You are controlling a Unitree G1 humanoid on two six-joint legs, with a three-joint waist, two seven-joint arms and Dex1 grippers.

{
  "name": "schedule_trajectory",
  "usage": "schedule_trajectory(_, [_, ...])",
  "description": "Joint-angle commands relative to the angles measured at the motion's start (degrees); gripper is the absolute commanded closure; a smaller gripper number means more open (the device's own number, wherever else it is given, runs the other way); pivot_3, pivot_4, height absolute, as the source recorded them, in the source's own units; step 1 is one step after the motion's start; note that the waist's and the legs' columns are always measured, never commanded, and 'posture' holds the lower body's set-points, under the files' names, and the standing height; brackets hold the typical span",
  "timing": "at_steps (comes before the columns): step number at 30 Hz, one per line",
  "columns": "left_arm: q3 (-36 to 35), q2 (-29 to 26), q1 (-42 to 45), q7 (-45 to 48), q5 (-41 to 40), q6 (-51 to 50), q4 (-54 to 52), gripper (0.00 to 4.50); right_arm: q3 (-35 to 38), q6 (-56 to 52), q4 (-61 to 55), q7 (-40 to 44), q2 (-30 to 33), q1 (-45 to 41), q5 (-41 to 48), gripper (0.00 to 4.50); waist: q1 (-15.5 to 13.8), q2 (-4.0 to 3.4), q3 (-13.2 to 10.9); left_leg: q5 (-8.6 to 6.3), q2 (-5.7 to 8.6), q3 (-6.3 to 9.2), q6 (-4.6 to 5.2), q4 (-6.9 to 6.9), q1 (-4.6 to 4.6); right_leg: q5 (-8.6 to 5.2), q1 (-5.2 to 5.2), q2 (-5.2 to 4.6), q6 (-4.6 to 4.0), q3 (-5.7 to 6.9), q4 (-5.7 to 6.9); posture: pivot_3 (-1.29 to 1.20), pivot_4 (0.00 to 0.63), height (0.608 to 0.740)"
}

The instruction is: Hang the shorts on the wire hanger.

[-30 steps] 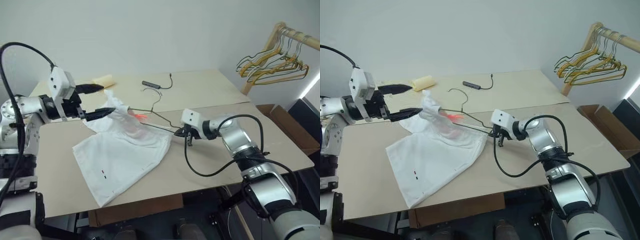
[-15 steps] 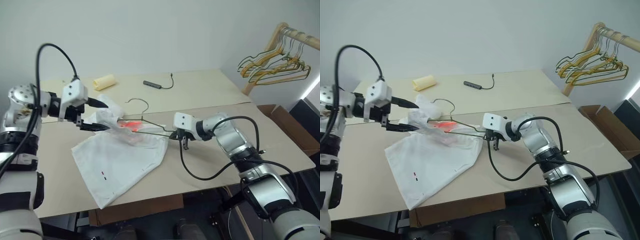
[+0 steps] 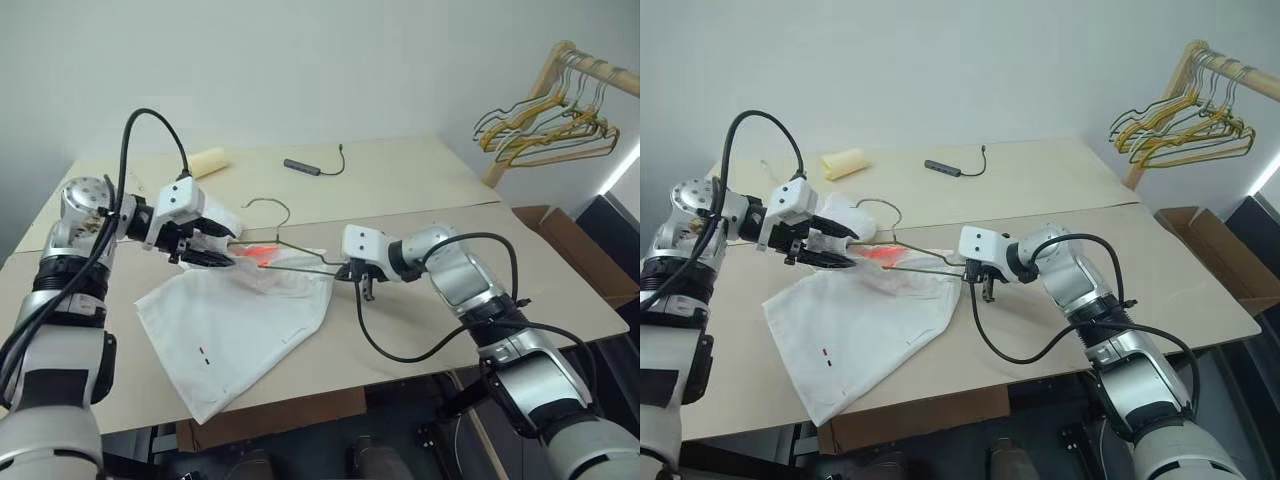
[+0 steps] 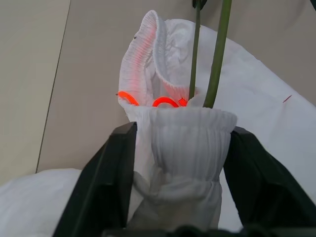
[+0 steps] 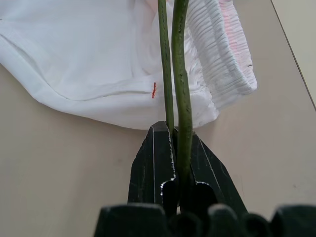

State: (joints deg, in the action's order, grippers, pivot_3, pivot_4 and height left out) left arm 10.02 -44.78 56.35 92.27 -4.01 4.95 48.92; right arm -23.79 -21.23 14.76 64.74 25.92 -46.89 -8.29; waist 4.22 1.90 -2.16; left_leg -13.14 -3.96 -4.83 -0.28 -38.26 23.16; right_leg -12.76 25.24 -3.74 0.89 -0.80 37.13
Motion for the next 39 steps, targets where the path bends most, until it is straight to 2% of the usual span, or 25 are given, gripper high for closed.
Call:
schedule_trajectory(1, [-0.10, -0.36, 2.26, 0.20, 0.74, 0.89, 0.64, 3.10, 0.77, -0.16, -2.53, -0.44, 0.50, -0.81, 0.17, 4.50, -0.02, 0.00, 0.00, 0.00, 0.00, 0.00, 0.00, -0.01, 0.00, 0.00, 0.00, 0.00, 0.00, 0.00, 0.00, -0.03, 0.000, 0.740])
schedule_trajectory(5, [-0.39, -0.24, 2.04, 0.15, 1.37, 1.45, 1.05, 4.39, 0.71, -0.41, -2.56, -1.34, 0.28, -0.76, 0.03, 4.50, -0.10, 0.00, 0.00, 0.00, 0.00, 0.01, 0.00, -0.06, 0.02, 0.01, -0.01, 0.00, 0.02, 0.01, 0.01, -0.03, 0.000, 0.740])
schedule_trajectory(8, [-0.66, -0.19, 1.89, -0.14, 1.86, 2.05, 1.06, 4.46, 1.21, -1.39, -2.32, -1.51, -0.34, -0.88, 1.06, 4.50, -0.08, 0.00, 0.00, 0.00, 0.00, 0.01, 0.00, -0.07, 0.02, 0.01, -0.01, 0.00, 0.02, 0.02, 0.02, -0.02, 0.000, 0.740])
schedule_trajectory(15, [-1.09, -0.38, 1.13, -3.23, 3.39, 5.51, 0.95, 4.46, 3.52, 5.42, -3.29, -1.87, -0.94, 0.55, 4.01, 4.50, -0.15, 0.00, 0.00, 0.00, 0.00, 0.02, 0.00, -0.08, 0.03, 0.01, -0.01, 0.00, 0.02, 0.02, 0.02, -0.02, 0.000, 0.740])
schedule_trajectory(18, [-2.10, -0.37, 1.68, -4.92, 3.14, 6.16, 1.33, 4.46, 3.95, 5.91, -3.67, -3.16, -0.50, 1.13, 2.98, 3.70, -0.11, 0.01, 0.00, 0.00, 0.00, 0.02, 0.00, -0.09, 0.03, 0.02, -0.02, -0.01, 0.03, 0.02, 0.02, -0.03, 0.000, 0.740])
schedule_trajectory(23, [-3.03, -1.21, 1.81, -6.65, 2.90, 6.39, 1.15, 4.46, 6.69, 5.15, -2.97, -8.57, 0.22, 1.34, 2.46, 1.91, -0.09, 0.01, 0.00, 0.00, 0.00, 0.02, 0.00, -0.09, 0.02, 0.02, -0.01, 0.00, 0.02, 0.02, 0.05, -0.03, 0.000, 0.740])
schedule_trajectory(26, [-4.47, -1.44, 1.37, -8.07, 2.06, 6.01, 0.47, 4.46, 10.49, 1.67, -3.94, -10.36, 1.29, 1.98, 4.64, 0.89, -0.16, 0.01, 0.00, 0.00, 0.00, 0.02, 0.00, -0.11, 0.04, 0.03, -0.01, -0.01, 0.03, 0.02, 0.04, -0.02, 0.000, 0.740])
schedule_trajectory(28, [-5.99, -1.30, 1.20, -8.08, 0.62, 5.13, -0.35, 4.46, 13.19, -4.50, -3.88, -10.17, 2.09, 1.47, 6.81, 0.13, -0.19, 0.01, 0.00, 0.00, 0.00, 0.02, 0.00, -0.12, 0.05, 0.03, -0.02, -0.01, 0.04, 0.02, 0.03, -0.03, 0.000, 0.740])
schedule_trajectory(33, [-7.93, -1.88, 0.43, -6.57, -1.47, 3.22, -1.57, 4.46, 21.12, -14.23, -5.71, -11.24, 2.50, 2.38, 14.50, 0.02, -0.21, 0.01, 0.01, 0.00, 0.00, 0.02, 0.00, -0.14, 0.04, 0.04, -0.03, -0.02, 0.03, 0.02, 0.05, -0.03, 0.000, 0.740])
schedule_trajectory(39, [-8.49, -2.44, 0.17, -6.70, -1.88, 2.25, -2.52, 4.46, 21.60, -22.10, -6.78, -10.13, -0.93, 6.54, 21.90, 0.02, 0.18, 0.04, 0.02, 0.00, -0.01, 0.04, 0.00, -0.15, 0.00, 0.05, -0.07, 0.00, 0.03, 0.02, 0.05, -0.04, 0.000, 0.740])
